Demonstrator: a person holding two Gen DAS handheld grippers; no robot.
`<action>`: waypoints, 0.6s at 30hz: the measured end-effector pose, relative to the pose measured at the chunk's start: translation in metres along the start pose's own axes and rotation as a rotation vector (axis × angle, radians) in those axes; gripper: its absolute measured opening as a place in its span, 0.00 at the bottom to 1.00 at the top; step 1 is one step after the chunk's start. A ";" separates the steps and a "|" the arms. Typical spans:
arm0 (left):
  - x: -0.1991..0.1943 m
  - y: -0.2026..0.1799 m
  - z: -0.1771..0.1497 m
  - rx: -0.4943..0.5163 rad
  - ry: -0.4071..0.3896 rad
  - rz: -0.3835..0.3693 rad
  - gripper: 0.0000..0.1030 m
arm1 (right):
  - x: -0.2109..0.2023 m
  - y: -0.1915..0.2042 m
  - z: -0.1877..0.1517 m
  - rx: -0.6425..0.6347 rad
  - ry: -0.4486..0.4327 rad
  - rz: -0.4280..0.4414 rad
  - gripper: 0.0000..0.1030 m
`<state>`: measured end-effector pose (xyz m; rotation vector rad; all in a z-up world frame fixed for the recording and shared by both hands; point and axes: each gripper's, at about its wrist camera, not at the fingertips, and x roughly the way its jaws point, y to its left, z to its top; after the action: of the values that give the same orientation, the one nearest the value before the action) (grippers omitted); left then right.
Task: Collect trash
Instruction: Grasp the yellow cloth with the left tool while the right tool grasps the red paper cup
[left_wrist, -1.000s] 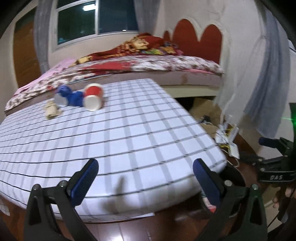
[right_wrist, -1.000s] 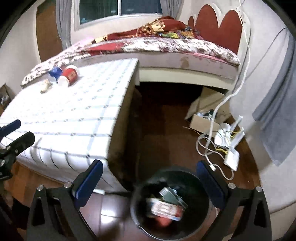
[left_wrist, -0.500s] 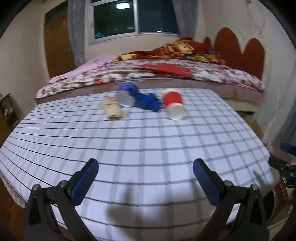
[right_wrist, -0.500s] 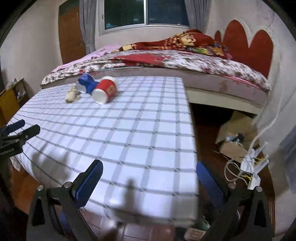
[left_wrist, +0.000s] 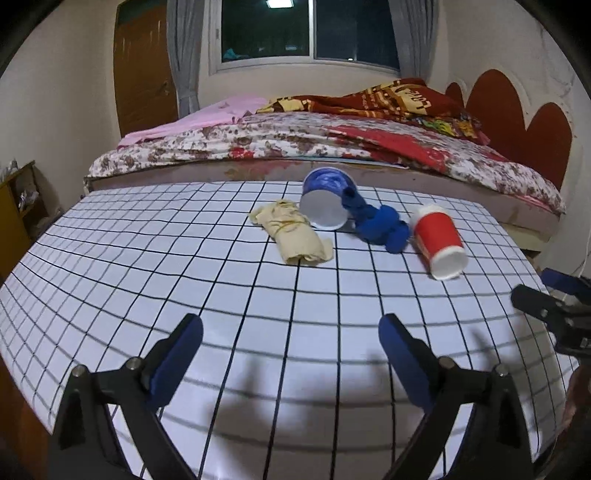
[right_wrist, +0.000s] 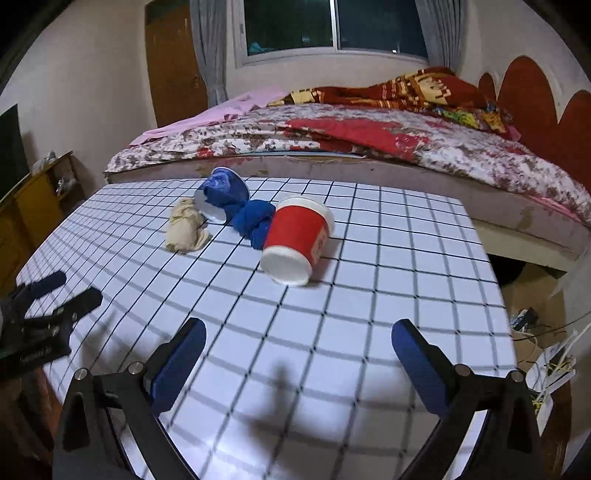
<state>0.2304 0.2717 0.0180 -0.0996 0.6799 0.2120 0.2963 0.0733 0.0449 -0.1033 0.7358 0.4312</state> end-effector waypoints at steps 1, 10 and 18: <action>0.005 0.001 0.003 -0.001 0.002 -0.001 0.93 | 0.007 0.000 0.004 0.006 0.006 0.000 0.99; 0.074 0.007 0.036 -0.044 0.046 -0.022 0.86 | 0.071 0.000 0.037 0.020 0.064 0.007 0.91; 0.125 -0.002 0.065 -0.056 0.111 -0.029 0.82 | 0.109 -0.004 0.045 0.037 0.105 0.044 0.72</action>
<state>0.3650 0.3005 -0.0104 -0.1758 0.7831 0.1987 0.3985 0.1182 0.0051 -0.0755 0.8502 0.4568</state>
